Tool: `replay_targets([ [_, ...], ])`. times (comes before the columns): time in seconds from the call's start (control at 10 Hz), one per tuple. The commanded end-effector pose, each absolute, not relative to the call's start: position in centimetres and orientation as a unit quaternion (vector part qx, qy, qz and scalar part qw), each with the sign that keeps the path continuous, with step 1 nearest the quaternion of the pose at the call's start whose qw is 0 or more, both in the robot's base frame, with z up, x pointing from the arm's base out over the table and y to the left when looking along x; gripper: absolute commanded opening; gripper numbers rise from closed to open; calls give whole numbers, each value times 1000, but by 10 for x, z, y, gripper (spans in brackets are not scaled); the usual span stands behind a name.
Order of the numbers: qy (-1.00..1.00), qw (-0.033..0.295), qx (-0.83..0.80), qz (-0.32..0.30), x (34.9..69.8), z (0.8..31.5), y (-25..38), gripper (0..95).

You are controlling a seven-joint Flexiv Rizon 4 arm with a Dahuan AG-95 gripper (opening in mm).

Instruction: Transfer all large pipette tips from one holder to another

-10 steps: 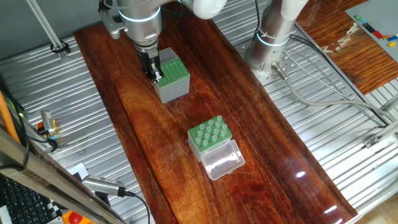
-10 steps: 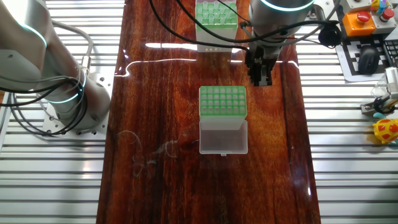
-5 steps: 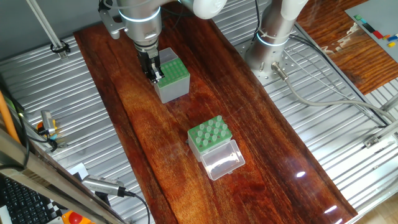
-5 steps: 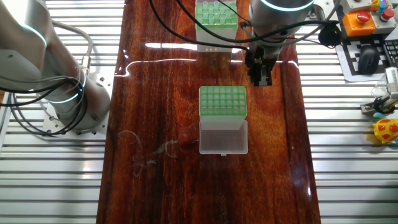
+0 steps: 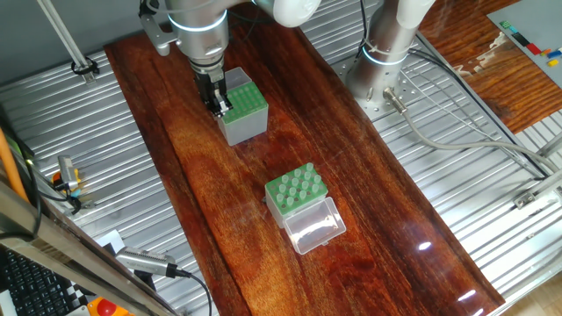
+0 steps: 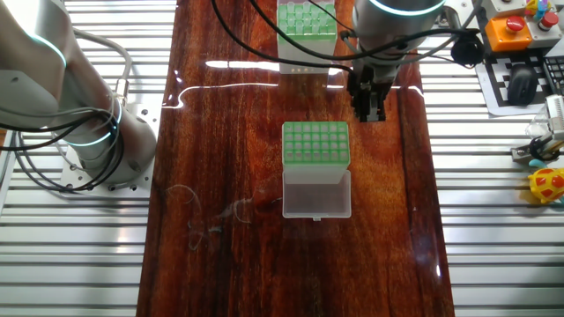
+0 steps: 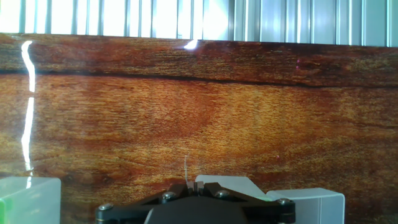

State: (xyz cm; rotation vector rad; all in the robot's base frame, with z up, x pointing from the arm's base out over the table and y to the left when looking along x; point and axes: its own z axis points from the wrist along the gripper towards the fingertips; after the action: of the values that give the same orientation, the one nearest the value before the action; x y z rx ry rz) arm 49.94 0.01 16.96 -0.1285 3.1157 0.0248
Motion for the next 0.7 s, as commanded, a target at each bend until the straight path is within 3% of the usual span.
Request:
replay_targets([
  [0.1, 999, 12, -44, 8, 499, 170, 0, 0],
  [0.7, 999, 11, -51, 7, 498, 170, 0, 0],
])
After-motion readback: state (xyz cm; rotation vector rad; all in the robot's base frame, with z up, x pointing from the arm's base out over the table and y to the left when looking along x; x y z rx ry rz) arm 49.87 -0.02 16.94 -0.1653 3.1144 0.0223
